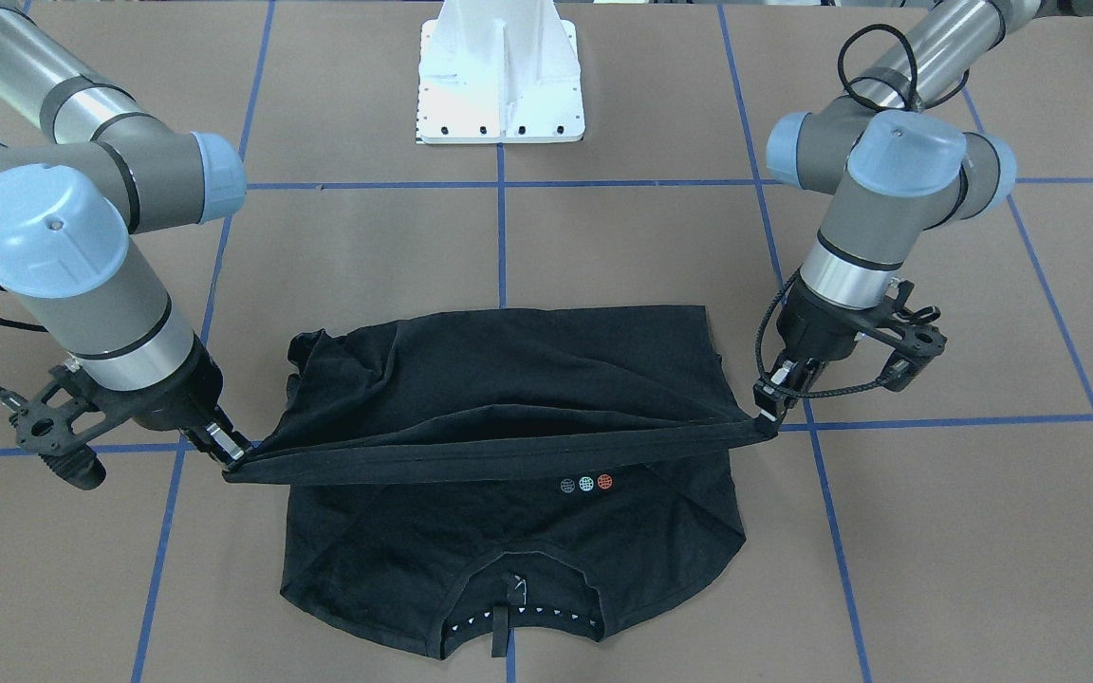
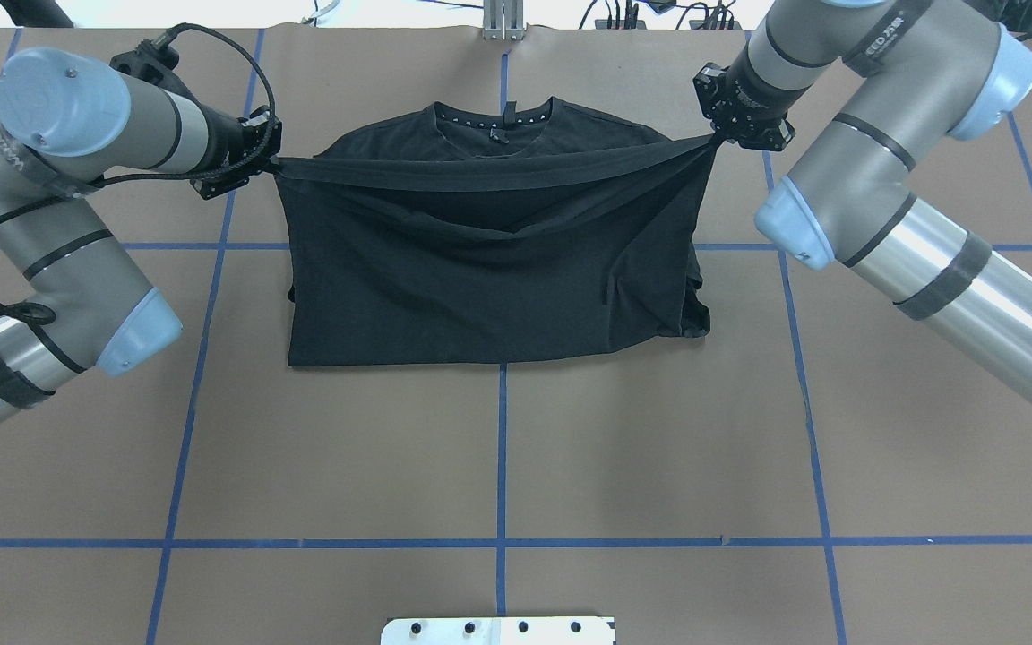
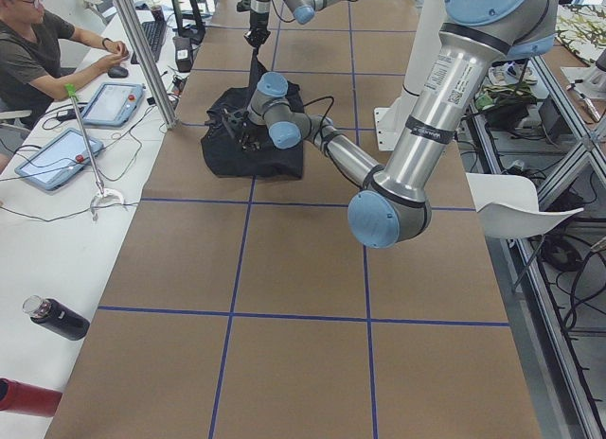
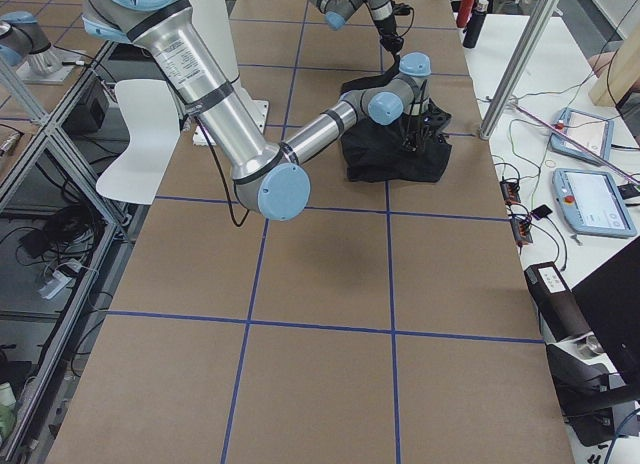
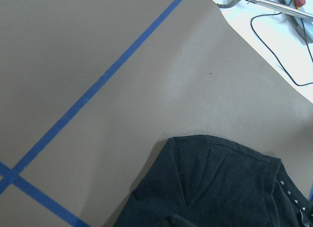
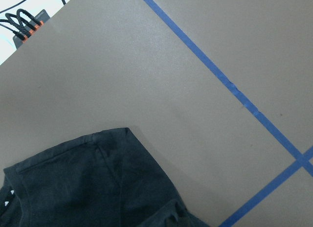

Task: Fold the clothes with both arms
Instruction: 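Carry the hem with both grippers over the shirt toward the collar, then lower the hem near the collar and open both grippers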

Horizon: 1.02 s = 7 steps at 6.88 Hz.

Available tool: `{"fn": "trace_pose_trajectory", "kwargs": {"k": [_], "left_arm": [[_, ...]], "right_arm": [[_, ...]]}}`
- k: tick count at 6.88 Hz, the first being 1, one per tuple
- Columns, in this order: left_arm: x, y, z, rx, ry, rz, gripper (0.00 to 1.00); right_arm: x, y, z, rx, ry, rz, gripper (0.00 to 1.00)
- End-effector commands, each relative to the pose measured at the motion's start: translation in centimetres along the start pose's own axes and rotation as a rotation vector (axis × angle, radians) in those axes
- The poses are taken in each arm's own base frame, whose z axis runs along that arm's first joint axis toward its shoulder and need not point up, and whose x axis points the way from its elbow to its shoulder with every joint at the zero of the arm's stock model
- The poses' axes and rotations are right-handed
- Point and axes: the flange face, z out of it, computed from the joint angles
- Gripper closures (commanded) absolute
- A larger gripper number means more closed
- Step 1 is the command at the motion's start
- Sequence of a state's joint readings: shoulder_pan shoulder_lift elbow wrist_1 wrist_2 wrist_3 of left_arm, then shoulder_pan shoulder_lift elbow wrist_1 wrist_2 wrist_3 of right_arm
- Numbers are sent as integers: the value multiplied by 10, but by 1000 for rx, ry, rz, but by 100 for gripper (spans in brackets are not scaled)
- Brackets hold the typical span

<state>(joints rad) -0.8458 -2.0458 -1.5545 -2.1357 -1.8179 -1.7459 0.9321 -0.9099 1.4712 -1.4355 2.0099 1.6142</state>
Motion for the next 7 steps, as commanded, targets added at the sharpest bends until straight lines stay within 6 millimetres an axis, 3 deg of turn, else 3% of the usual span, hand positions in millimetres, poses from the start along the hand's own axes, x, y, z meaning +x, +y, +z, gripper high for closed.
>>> {"fn": "trace_pose_trajectory", "kwargs": {"k": [1,3,5,7], "left_arm": [[-11,-9,23,2,9,0,100],[-14,-14,37,10,11,-3,100],[-19,-19,47,29,25,0,100],[-23,-21,52,28,32,0,100]], "right_arm": [[-14,0,34,40,12,-19,100],[-24,-8,57,58,8,-26,100],[-42,-12,64,80,23,-26,100],[-55,-1,67,102,22,-38,100]]}}
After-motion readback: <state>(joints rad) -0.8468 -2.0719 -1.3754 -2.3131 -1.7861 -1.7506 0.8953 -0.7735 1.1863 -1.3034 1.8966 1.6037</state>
